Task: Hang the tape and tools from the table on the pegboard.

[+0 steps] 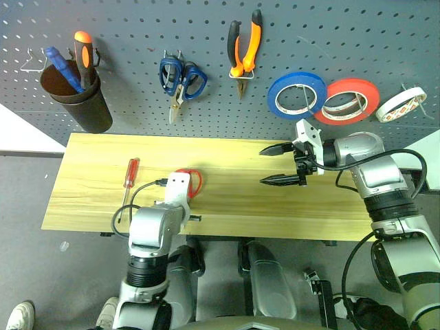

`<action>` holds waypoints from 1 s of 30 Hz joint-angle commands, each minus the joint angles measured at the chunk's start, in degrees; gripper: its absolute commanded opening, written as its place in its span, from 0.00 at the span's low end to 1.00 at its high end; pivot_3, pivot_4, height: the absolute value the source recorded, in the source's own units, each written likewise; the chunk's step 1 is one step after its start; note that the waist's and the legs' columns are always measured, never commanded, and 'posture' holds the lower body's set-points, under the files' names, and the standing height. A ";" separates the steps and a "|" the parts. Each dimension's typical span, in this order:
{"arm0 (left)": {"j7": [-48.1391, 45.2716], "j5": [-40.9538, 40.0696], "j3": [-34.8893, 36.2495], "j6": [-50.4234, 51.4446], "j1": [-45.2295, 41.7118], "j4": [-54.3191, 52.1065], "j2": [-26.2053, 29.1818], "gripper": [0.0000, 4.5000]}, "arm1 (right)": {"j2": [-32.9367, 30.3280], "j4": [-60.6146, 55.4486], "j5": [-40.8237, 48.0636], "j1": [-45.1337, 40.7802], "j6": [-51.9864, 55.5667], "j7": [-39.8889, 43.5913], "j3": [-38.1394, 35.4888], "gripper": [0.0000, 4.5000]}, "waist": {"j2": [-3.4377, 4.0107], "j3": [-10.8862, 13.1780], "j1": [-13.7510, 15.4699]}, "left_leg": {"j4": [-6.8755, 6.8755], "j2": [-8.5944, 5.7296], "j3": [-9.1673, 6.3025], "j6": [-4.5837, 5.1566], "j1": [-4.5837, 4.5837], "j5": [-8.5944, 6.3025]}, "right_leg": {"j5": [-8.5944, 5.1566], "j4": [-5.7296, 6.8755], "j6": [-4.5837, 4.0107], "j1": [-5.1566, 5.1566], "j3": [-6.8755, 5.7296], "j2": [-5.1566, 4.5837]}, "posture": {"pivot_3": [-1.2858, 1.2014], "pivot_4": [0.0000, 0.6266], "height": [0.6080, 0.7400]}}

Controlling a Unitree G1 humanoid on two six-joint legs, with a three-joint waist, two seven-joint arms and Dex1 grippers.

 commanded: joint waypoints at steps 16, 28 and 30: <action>-15.89 -10.33 4.05 -4.72 5.93 -27.13 17.84 0.06 | -0.18 -5.64 6.29 -3.77 0.20 2.11 -2.81 1.00 | -0.41 -2.20 0.60 | 0.03 -0.13 -0.05 -0.22 -0.51 0.33 | 0.23 -0.40 0.34 -0.16 -0.15 0.15 | 0.51 0.27 0.92; -23.20 -10.33 8.64 -37.25 16.80 -29.77 20.58 0.06 | -1.37 -7.42 10.41 -6.34 3.41 1.07 -7.16 1.00 | -0.48 -7.08 2.31 | 0.15 -0.07 -0.03 -0.39 -0.55 0.21 | 0.62 -0.87 0.16 0.00 -0.23 0.17 | 0.52 0.15 0.92; -23.40 -9.76 8.17 -40.46 17.43 -28.90 20.80 0.06 | -1.42 -7.17 10.48 -6.71 3.21 0.83 -7.56 1.00 | -0.39 -7.95 2.29 | 0.11 -0.06 -0.02 -0.38 -0.56 0.21 | 0.72 -1.09 0.16 0.05 -0.23 0.22 | 0.52 0.14 0.92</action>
